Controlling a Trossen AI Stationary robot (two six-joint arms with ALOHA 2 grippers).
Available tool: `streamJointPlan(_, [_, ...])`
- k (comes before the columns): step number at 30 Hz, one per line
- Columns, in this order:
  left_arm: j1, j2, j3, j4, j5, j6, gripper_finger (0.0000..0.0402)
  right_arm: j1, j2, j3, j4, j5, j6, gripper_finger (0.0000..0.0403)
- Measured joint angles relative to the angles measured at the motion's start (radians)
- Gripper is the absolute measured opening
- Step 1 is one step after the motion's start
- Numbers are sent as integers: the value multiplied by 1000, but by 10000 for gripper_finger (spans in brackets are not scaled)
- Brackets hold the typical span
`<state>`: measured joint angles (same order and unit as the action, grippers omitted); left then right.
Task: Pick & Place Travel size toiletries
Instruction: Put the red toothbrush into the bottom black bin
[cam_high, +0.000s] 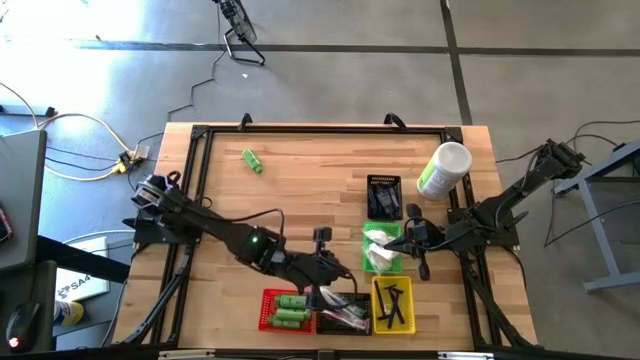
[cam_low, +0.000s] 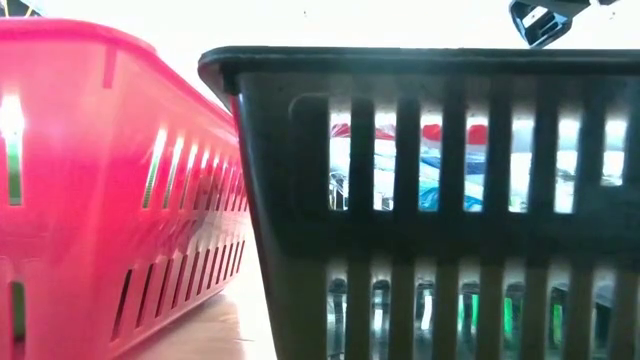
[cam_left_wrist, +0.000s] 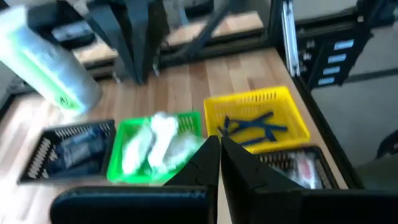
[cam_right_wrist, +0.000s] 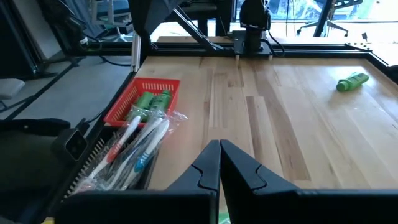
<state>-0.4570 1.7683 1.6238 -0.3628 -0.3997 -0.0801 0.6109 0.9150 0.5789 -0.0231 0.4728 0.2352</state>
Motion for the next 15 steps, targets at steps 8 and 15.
streamJointPlan(8, [32, -1, -18, -15, 159, 150, 10, -1, 0, 0, 6, 0, -6, 2])
streamJointPlan(15, [114, 0, -124, 43, 174, 147, 10, -3, 0, 0, 8, 0, -51, 2])
